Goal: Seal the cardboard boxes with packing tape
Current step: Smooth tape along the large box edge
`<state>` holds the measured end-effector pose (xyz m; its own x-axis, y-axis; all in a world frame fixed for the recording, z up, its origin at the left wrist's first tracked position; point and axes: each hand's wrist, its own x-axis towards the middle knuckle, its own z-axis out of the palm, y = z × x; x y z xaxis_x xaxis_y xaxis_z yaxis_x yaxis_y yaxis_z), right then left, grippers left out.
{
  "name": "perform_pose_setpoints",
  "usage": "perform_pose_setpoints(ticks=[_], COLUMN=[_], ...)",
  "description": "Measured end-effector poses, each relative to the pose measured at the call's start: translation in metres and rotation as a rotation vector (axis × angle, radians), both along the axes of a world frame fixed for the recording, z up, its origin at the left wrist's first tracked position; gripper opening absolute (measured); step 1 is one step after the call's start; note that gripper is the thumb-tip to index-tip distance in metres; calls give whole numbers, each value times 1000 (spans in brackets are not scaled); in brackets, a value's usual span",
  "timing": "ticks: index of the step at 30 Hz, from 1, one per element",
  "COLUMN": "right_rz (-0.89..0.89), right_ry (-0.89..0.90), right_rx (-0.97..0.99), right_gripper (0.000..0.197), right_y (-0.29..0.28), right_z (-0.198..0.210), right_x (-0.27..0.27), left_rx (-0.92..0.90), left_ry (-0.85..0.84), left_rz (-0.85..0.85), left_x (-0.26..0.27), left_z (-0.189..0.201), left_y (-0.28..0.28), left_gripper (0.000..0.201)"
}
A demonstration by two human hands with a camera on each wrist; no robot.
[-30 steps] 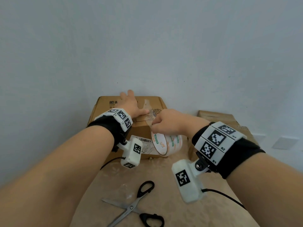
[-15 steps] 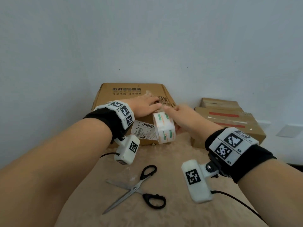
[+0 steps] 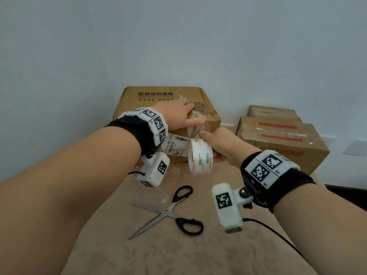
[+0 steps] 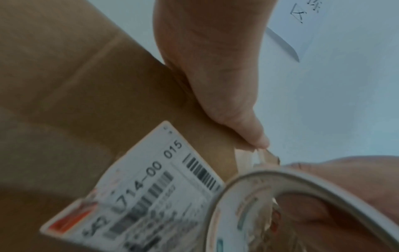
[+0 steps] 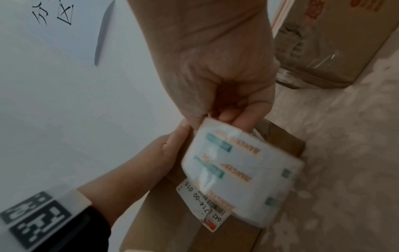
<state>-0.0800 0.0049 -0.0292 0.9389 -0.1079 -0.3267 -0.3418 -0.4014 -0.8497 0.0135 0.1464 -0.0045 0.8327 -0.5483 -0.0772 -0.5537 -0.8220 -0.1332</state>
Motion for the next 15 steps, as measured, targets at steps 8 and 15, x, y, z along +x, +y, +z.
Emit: perform_pose_setpoints(ticks=[8,15], right_rz=[75,99], right_ry=[5,18], right_rx=[253,278], right_gripper=[24,34], right_y=[-13,-9], right_z=[-12,-10], right_x=[-2,6], left_rx=[39,-26], left_ry=[-171,-104], left_rz=[-137,-153], left_x=[-5,5], left_z=[-9,-10], left_y=[-2,5], left_gripper=[94,71])
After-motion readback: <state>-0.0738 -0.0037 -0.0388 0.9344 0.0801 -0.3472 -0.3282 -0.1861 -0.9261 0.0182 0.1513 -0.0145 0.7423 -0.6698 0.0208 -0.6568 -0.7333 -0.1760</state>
